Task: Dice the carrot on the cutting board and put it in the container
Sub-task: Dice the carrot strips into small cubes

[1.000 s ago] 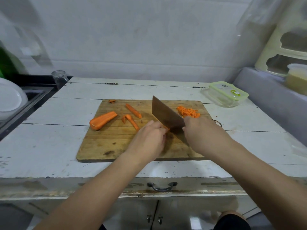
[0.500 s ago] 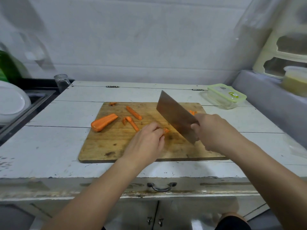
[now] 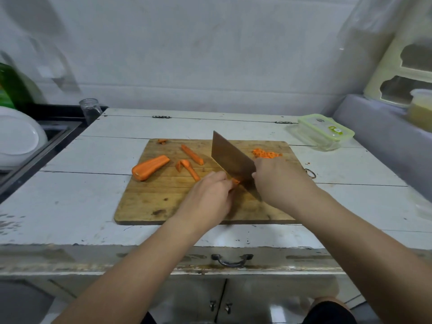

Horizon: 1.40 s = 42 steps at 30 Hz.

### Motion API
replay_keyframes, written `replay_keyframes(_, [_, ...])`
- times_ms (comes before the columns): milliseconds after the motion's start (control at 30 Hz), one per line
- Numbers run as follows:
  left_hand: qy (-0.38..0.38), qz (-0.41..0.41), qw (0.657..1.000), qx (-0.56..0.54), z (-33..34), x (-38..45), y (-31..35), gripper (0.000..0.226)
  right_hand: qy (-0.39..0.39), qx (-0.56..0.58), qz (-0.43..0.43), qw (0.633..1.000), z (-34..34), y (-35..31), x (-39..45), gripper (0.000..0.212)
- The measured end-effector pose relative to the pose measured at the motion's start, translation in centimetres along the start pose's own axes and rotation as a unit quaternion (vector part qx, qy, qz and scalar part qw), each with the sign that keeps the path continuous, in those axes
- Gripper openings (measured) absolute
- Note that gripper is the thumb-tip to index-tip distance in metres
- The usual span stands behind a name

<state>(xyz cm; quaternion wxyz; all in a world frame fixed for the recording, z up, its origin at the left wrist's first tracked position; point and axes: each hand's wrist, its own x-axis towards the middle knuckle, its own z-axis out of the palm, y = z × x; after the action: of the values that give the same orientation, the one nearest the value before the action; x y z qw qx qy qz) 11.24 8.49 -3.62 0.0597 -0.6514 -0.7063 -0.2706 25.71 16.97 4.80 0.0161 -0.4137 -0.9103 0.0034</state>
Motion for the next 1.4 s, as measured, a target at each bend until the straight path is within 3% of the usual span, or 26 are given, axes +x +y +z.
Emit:
replay_keyframes(233, [-0.069,0.02,0.997,-0.018,-1.4,-0.7,-1.0,0.036,-0.028,0.082,0.05,0.995,-1.3,2.8,-0.4,0.014])
replay_keyframes(467, [-0.039,0.03,0.999,-0.013,-1.4,-0.9,-0.9,0.028,-0.032,0.048,0.012,0.998,-1.7,1.9,-2.5,0.017])
replay_keyframes(867, [-0.054,0.032,0.998,-0.006,-1.0,-0.7,-1.6,0.027,-0.029,0.009,-0.009,1.0,-0.7,0.4,-1.0,0.012])
replay_keyframes(1133, [-0.072,0.025,0.997,-0.004,-0.2,0.4,-1.2,0.032,-0.017,0.053,0.069,0.996,-1.8,4.2,-1.0,0.014])
replay_keyframes(1300, [-0.046,0.025,0.999,-0.016,-0.4,-0.1,-1.0,0.033,-0.03,0.069,0.025,0.997,-1.9,3.5,-2.4,0.032])
replay_keyframes(1400, [-0.039,0.025,0.999,-0.017,-0.5,-0.3,-0.8,0.031,-0.041,0.058,-0.002,0.997,-2.1,2.7,-2.8,0.026])
